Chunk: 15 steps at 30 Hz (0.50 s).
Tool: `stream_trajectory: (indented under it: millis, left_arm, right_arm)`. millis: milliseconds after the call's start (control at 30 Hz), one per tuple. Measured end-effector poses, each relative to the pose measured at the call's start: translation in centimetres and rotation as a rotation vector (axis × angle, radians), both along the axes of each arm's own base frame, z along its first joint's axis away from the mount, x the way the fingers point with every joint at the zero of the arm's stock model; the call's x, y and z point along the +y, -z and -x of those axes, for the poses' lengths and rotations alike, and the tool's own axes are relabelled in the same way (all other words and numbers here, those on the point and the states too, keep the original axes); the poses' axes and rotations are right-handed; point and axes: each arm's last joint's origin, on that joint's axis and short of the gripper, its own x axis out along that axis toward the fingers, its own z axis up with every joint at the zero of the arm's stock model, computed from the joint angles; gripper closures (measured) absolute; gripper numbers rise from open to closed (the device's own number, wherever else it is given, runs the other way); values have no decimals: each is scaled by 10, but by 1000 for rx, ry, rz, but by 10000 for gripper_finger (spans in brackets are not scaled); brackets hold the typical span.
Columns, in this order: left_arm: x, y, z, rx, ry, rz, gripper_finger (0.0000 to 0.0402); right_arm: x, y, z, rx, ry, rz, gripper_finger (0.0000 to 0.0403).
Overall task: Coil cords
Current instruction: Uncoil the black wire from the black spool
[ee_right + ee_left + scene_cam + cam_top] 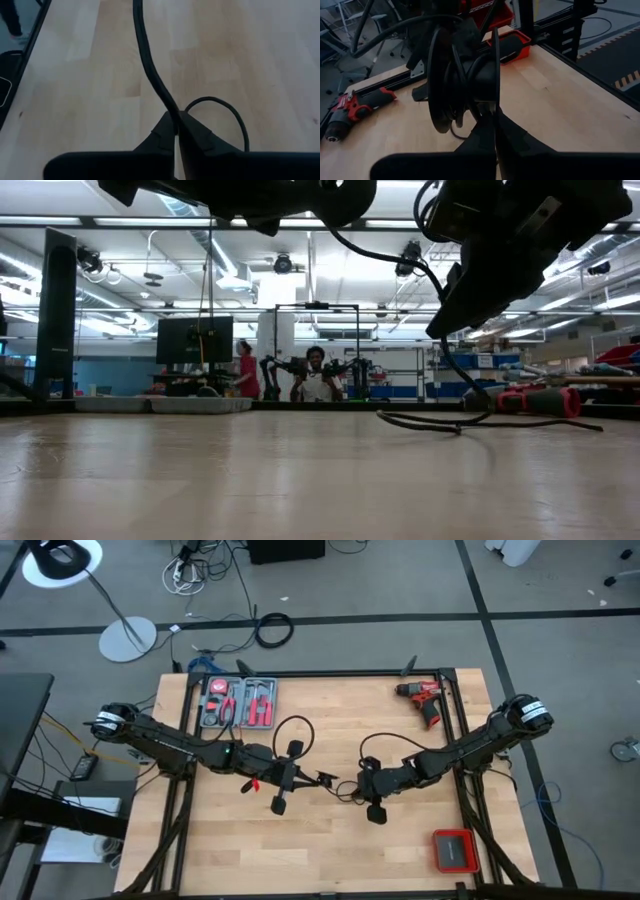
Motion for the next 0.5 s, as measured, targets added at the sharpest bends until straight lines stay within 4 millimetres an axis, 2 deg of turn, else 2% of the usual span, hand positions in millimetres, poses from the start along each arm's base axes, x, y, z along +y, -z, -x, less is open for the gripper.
stream_trajectory:
  millis: [167, 300, 500]
  left_arm:
    - [0, -1, 0, -7, 5, 1, 402]
    - [-3, -2, 0, -15, 89, 18, 402]
    - [-5, -1, 1, -5, 189, 51, 402]
  right_arm:
    - [0, 0, 0, -4, 26, 18, 398]
    - [-3, 0, 0, -19, 62, 98, 398]
    - [-24, -2, -6, -50, 180, 259, 397]
